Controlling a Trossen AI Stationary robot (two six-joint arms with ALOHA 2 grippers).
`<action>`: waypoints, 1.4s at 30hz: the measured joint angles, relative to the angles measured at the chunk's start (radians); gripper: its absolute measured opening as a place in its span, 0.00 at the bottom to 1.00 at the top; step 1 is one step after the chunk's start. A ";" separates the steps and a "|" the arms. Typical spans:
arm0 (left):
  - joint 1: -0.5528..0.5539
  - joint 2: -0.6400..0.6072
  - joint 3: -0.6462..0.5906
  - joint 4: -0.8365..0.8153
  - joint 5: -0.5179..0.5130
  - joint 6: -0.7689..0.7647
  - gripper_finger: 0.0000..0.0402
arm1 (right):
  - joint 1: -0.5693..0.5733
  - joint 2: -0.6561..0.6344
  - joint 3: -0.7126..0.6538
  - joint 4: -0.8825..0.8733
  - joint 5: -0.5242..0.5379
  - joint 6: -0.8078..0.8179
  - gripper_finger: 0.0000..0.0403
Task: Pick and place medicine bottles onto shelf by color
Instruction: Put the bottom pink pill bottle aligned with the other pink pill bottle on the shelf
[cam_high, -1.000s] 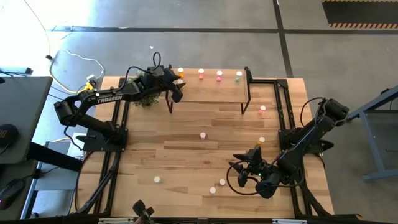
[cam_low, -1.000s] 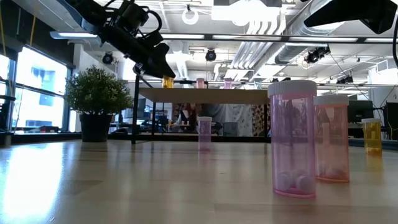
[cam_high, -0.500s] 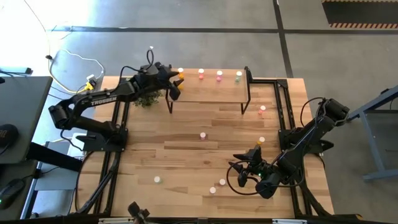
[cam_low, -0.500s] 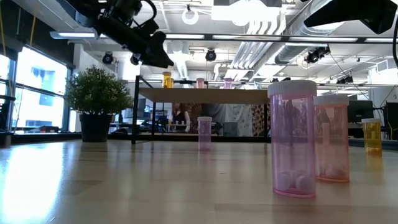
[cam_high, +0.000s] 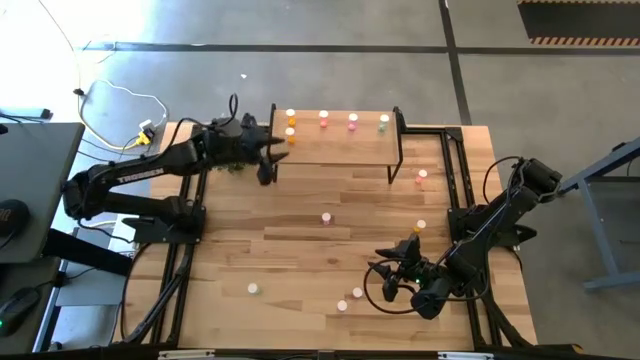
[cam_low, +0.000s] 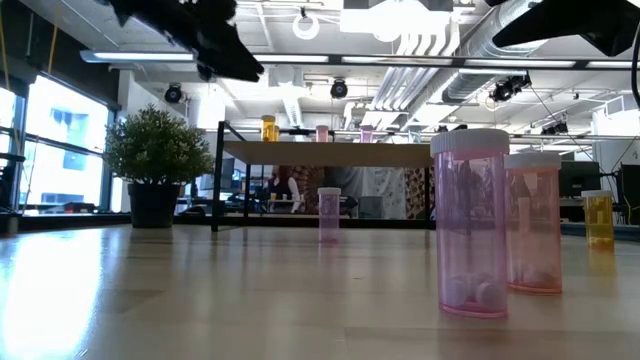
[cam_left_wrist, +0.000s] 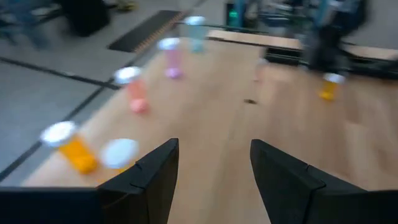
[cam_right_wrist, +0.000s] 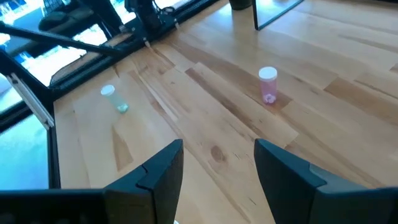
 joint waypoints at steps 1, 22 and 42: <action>-0.026 -0.015 0.000 -0.024 0.010 0.000 0.48 | 0.000 0.000 0.000 -0.007 -0.006 0.000 0.47; -0.584 -0.203 -0.233 0.077 -0.040 -0.247 0.47 | 0.105 0.009 0.000 -0.072 -0.118 0.077 0.47; -0.999 -0.202 -0.375 0.300 -0.329 -0.394 0.47 | 0.210 0.164 0.000 0.006 -0.071 0.210 0.47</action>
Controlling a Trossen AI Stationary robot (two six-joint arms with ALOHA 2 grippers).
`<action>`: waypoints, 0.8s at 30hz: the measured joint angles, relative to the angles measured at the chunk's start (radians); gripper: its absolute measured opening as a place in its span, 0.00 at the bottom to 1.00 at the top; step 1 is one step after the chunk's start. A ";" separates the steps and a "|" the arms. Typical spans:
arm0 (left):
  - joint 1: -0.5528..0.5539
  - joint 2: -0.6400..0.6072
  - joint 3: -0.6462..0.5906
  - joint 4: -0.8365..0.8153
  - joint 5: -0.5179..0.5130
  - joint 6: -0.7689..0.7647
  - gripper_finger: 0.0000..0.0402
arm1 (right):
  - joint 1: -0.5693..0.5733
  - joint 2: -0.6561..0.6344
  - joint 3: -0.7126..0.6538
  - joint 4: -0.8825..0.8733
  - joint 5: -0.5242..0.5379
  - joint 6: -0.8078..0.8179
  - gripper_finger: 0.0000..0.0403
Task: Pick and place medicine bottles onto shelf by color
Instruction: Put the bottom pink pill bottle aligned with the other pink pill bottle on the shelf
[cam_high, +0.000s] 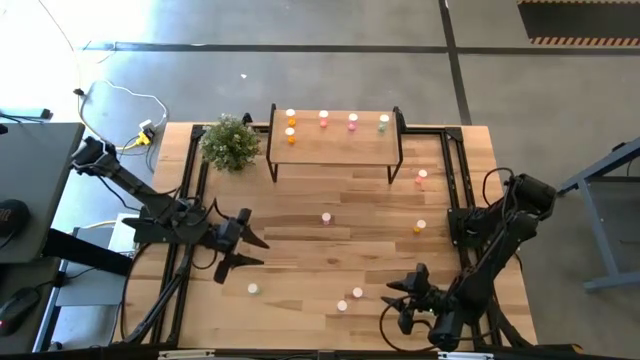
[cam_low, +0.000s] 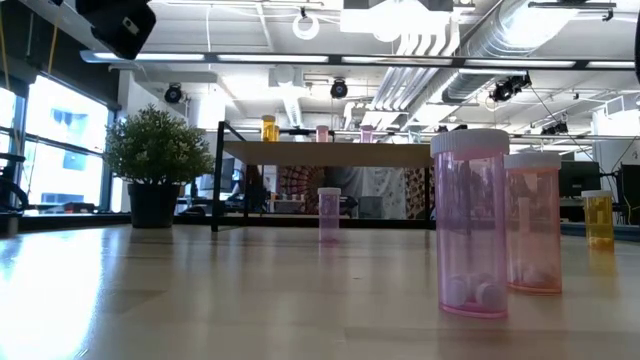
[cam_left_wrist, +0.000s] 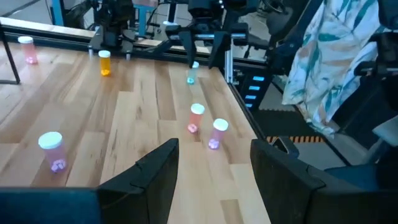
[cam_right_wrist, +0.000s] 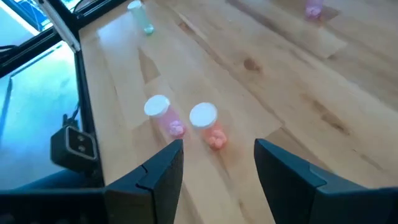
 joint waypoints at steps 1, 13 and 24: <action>-0.006 0.000 -0.001 0.002 -0.002 0.000 0.47 | 0.000 0.000 0.000 0.008 -0.004 0.000 0.47; -0.060 0.000 -0.002 0.002 -0.026 -0.004 0.47 | -0.007 0.012 0.000 0.062 -0.024 -0.015 0.52; -0.061 0.000 -0.002 0.003 -0.026 -0.017 0.47 | -0.007 0.142 0.000 0.191 -0.012 -0.117 0.55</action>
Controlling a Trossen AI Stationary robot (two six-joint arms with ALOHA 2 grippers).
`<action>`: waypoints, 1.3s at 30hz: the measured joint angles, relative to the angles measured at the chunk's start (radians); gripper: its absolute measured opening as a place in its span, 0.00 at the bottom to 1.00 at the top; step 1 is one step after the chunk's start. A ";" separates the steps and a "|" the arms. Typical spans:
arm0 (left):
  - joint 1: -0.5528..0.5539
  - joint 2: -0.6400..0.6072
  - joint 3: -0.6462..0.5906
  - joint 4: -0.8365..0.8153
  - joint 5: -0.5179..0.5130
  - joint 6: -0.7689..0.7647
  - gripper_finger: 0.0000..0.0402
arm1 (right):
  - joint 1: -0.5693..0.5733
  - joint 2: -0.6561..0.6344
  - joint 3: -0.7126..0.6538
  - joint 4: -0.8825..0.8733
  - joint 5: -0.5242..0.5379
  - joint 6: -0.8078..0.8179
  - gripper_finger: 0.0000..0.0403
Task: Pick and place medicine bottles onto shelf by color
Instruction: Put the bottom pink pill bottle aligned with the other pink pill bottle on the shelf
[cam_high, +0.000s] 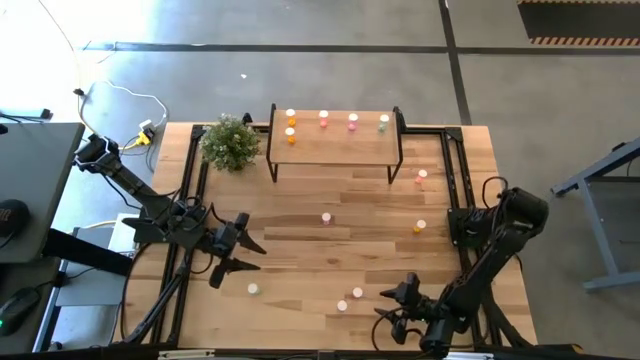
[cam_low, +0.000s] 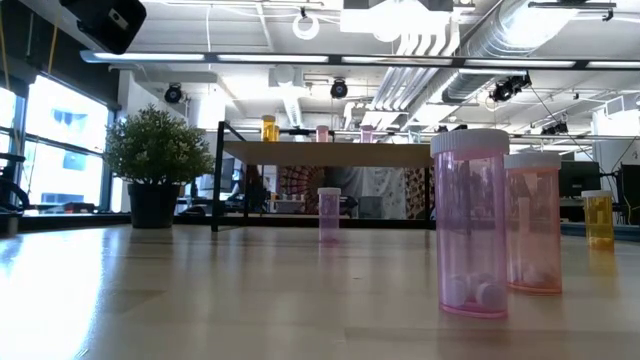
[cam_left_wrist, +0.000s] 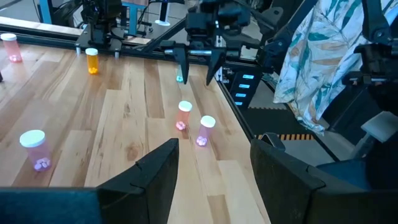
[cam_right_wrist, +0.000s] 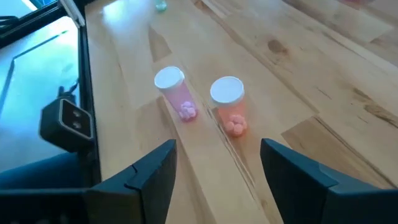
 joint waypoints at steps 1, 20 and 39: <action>0.000 0.000 0.000 0.000 0.000 0.000 0.47 | 0.000 0.014 0.000 0.017 0.012 -0.012 0.55; 0.000 0.000 0.000 0.000 0.001 0.006 0.47 | -0.052 0.060 0.003 0.179 0.033 -0.206 0.55; 0.000 0.000 0.000 -0.001 0.001 0.026 0.47 | -0.101 0.140 0.004 0.229 0.034 -0.247 0.55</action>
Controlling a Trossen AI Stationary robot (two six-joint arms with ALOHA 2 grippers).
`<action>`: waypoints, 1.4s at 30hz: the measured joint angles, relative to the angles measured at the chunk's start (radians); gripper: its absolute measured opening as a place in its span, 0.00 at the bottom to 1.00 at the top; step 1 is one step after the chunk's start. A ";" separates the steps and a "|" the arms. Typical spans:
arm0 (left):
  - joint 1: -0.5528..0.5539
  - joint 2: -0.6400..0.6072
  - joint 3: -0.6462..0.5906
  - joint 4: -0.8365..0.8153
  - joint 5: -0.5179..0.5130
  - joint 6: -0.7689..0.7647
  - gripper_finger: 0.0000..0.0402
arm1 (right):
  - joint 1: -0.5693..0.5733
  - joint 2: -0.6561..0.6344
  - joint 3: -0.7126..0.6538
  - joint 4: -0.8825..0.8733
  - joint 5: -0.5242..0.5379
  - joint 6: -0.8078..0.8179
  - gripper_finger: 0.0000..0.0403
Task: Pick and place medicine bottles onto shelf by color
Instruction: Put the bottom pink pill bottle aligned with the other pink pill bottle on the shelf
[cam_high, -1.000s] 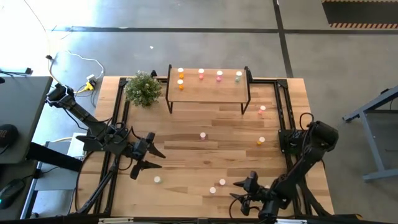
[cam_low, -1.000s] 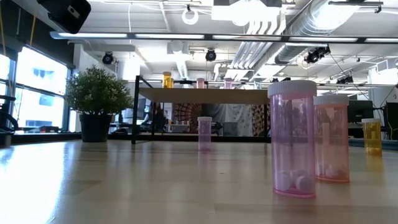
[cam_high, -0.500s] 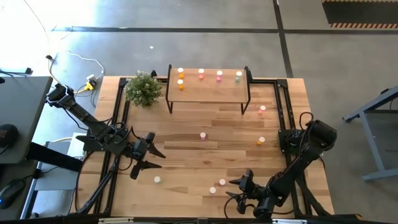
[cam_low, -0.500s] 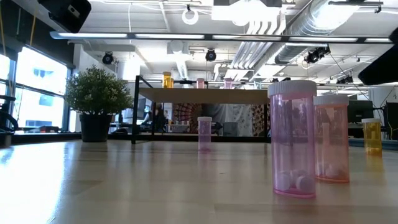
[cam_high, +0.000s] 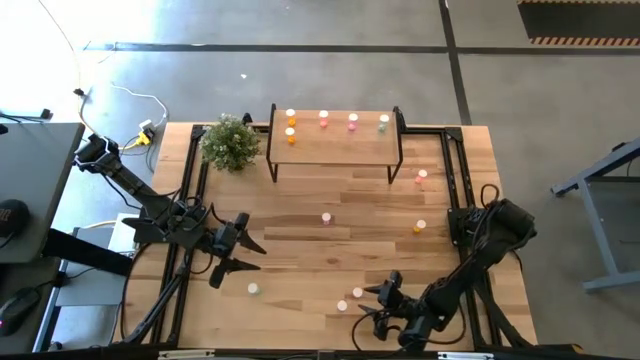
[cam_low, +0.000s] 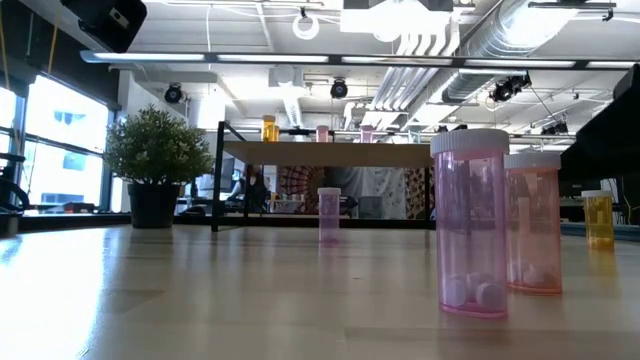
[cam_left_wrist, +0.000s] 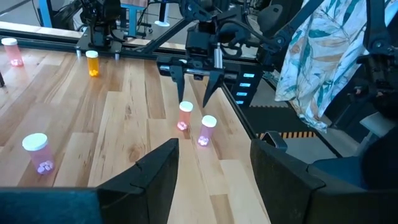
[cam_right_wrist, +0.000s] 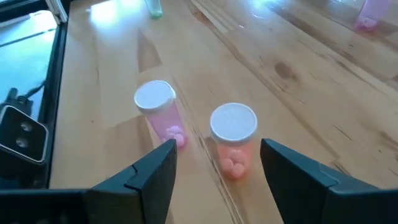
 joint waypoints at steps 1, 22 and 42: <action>0.000 0.000 0.000 0.000 0.000 0.000 0.47 | 0.000 0.005 0.000 0.002 0.000 0.000 0.55; 0.000 0.000 0.000 0.002 0.000 0.000 0.47 | -0.064 0.043 0.000 0.054 0.000 -0.059 0.54; 0.000 0.000 0.000 0.001 0.000 -0.003 0.47 | -0.063 0.043 0.000 0.053 -0.007 -0.059 0.29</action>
